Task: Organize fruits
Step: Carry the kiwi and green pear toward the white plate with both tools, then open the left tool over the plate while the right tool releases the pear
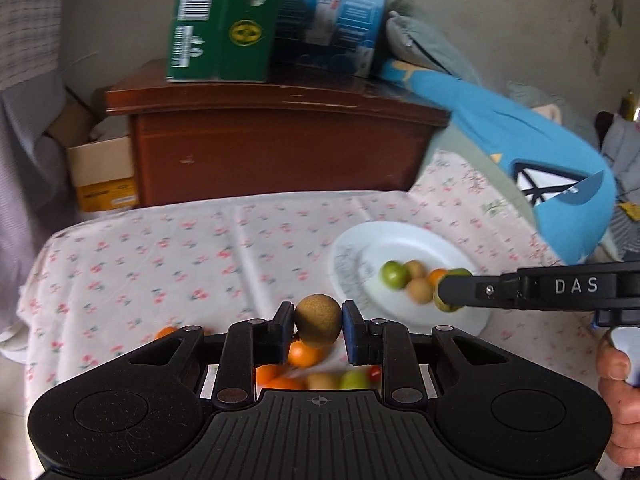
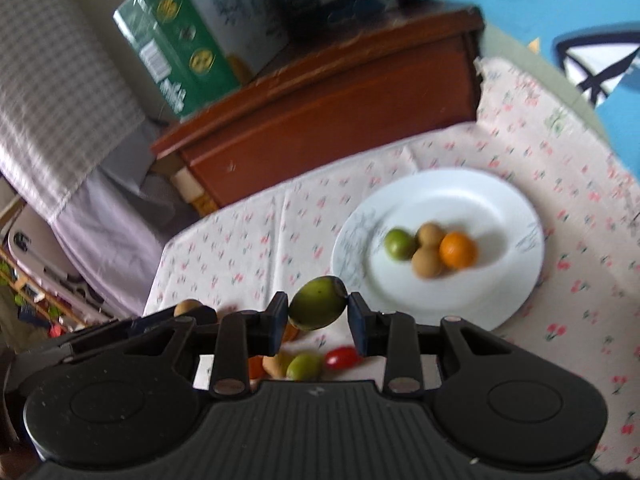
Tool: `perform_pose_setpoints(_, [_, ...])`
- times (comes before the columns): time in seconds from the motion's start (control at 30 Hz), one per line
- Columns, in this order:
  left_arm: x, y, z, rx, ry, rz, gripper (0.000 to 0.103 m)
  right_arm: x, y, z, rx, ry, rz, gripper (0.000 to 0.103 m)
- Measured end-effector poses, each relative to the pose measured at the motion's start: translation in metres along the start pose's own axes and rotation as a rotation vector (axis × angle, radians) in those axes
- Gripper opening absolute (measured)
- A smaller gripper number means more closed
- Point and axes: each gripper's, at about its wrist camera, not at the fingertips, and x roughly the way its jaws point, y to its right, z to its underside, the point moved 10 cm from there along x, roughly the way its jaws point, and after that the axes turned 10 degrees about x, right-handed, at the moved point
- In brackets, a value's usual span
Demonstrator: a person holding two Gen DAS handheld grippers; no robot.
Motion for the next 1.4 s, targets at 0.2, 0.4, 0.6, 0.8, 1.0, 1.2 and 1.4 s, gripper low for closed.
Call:
perform_pose_setpoints(0.2, [0.019, 0.016, -0.014, -0.011, -0.02, 0.044, 0.023, -0.013, 0.024, -0.027, 0.069, 0.067, 0.039, 0.033])
perform_pose_setpoints(0.4, [0.044, 0.031, -0.015, 0.017, -0.064, 0.083, 0.023, -0.008, 0.049, -0.026, 0.152, 0.049, 0.117, 0.033])
perform_pose_setpoints(0.6, [0.072, 0.045, -0.013, 0.048, -0.106, 0.122, 0.023, 0.002, 0.071, -0.018, 0.25, 0.01, 0.162, 0.033])
perform_pose_setpoints(0.8, [0.094, 0.051, -0.012, 0.066, -0.133, 0.131, 0.023, 0.009, 0.082, -0.016, 0.284, -0.001, 0.202, 0.033])
perform_pose_setpoints(1.0, [0.107, 0.054, -0.014, 0.074, -0.138, 0.145, 0.023, 0.014, 0.087, -0.018, 0.291, 0.015, 0.23, 0.033])
perform_pose_setpoints(1.2, [0.108, 0.057, -0.024, 0.082, -0.124, 0.148, 0.037, 0.017, 0.087, -0.023, 0.304, 0.043, 0.235, 0.035])
perform_pose_setpoints(1.4, [0.091, 0.049, -0.048, 0.104, -0.072, 0.091, 0.059, 0.012, 0.08, -0.032, 0.279, 0.08, 0.203, 0.037])
